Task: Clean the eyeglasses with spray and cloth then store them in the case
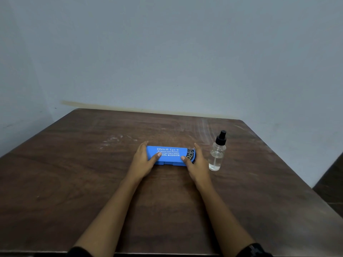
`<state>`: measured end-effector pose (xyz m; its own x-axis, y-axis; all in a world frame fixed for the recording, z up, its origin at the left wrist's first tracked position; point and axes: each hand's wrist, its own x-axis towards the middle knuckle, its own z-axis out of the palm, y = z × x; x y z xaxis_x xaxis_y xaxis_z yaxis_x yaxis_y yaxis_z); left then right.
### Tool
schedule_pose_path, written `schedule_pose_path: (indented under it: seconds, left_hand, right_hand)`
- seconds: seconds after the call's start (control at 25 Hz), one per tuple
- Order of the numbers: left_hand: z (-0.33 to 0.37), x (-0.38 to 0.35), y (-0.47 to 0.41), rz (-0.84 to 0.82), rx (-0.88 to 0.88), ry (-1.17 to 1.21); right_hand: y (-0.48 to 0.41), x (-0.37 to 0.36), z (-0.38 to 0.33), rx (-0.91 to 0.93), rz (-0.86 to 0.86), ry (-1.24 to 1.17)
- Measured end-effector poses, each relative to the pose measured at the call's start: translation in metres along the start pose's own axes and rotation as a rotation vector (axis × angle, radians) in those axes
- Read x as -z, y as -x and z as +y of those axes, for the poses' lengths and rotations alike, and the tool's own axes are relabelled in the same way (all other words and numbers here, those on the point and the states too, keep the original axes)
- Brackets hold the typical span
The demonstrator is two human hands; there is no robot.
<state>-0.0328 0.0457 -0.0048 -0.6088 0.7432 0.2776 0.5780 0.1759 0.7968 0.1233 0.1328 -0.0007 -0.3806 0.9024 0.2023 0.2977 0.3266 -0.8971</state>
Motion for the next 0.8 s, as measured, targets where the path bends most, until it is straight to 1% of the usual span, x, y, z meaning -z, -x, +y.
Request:
schedule_pose_path:
  seconds: [0.24, 0.36, 0.4, 0.48, 0.6, 0.68, 0.76, 0.8]
  left_hand:
    - [-0.002, 0.001, 0.004, -0.011, 0.006, 0.022]
    - [-0.001, 0.001, 0.004, 0.026, -0.015, 0.021]
    - [0.0, 0.001, 0.005, 0.042, -0.045, -0.011]
    - [0.001, 0.0, 0.007, 0.122, -0.163, -0.186]
    - [0.004, -0.003, 0.01, 0.245, -0.331, -0.444]
    - [0.005, -0.003, 0.012, 0.251, -0.358, -0.535]
    - [0.004, -0.005, 0.01, 0.251, -0.34, -0.628]
    - [0.008, -0.005, 0.008, 0.255, -0.31, -0.625]
  right_hand:
    - [0.006, 0.003, -0.002, 0.01, -0.003, 0.046]
    - [0.01, 0.002, -0.005, 0.113, 0.032, 0.124]
    - [0.013, 0.0, -0.007, 0.168, 0.045, 0.147]
    - [0.015, -0.003, -0.009, 0.283, 0.068, 0.208]
    - [0.011, -0.009, -0.008, 0.418, 0.066, 0.424]
    - [0.007, -0.009, -0.009, 0.45, 0.04, 0.524]
    - [0.0, -0.009, -0.011, 0.472, 0.03, 0.566]
    - [-0.004, -0.008, -0.017, 0.457, 0.028, 0.594]
